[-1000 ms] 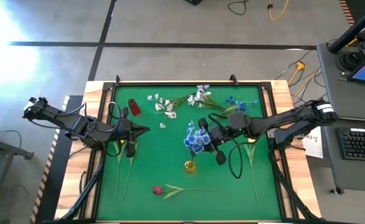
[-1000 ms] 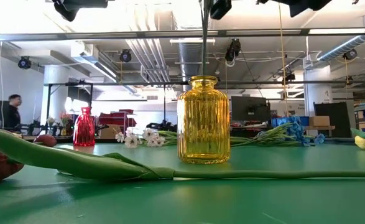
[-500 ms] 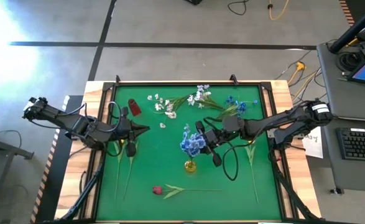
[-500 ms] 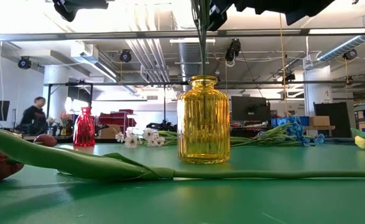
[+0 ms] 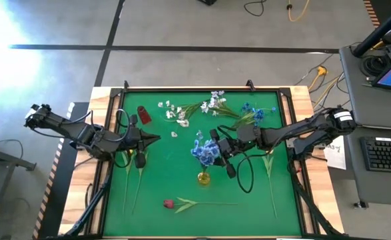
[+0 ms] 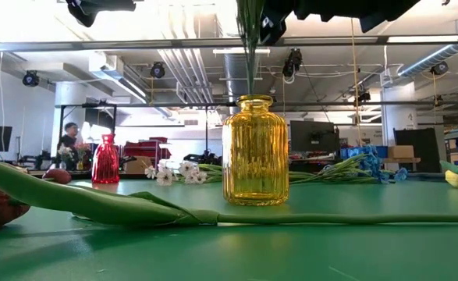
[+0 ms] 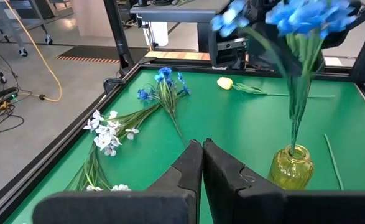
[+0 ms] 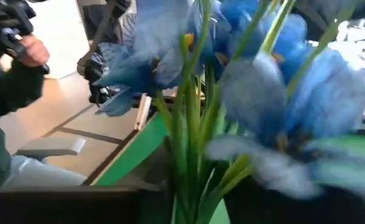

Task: Sort flowers into vase by color
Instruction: Put the bottom blue flowers into the yellow vase, then put the top red flower into the yellow vase

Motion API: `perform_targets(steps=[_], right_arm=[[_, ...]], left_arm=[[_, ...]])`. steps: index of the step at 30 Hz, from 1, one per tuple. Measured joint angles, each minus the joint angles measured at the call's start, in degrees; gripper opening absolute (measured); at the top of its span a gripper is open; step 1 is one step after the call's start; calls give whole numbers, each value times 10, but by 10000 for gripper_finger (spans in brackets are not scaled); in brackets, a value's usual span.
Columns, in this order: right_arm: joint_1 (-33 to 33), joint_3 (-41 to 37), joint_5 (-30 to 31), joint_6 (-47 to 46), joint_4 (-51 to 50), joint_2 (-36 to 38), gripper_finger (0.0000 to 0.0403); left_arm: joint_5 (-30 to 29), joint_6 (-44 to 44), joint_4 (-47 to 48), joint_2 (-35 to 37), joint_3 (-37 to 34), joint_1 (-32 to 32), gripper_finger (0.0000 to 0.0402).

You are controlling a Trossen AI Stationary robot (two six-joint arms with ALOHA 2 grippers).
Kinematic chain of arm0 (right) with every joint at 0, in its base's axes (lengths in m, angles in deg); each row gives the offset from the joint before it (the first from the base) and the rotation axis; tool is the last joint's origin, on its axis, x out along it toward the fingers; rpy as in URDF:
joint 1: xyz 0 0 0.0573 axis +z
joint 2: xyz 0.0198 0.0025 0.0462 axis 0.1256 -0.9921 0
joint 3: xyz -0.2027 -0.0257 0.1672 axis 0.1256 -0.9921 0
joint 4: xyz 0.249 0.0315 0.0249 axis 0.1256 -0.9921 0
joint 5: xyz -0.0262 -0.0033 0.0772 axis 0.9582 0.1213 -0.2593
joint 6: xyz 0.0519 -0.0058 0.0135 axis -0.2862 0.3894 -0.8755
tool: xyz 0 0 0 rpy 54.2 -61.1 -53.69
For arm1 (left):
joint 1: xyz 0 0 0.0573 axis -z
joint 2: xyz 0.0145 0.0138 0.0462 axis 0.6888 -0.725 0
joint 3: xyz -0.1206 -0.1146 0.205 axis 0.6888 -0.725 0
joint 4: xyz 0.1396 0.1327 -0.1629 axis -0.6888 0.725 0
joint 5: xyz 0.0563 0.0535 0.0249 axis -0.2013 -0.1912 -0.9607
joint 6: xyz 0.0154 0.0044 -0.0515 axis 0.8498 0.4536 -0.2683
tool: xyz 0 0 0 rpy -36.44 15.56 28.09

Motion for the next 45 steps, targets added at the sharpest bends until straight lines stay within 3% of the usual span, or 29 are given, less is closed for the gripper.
perform_targets(steps=[8, 23, 32, 45], right_arm=[[0, 0, 1, -11, -42, 8, 194], [0, 1, 1, -68, -146, 20, 311], [-2, 1, 1, -101, -218, 58, 337], [-2, 0, -1, -206, -349, 78, 334]], left_arm=[[0, 0, 0, 0, 0, 0, 0], [0, -5, 0, 0, 0, 0, 0], [0, -18, 0, 0, 0, 0, 0], [1, -80, 18, 0, 0, 0, 0]])
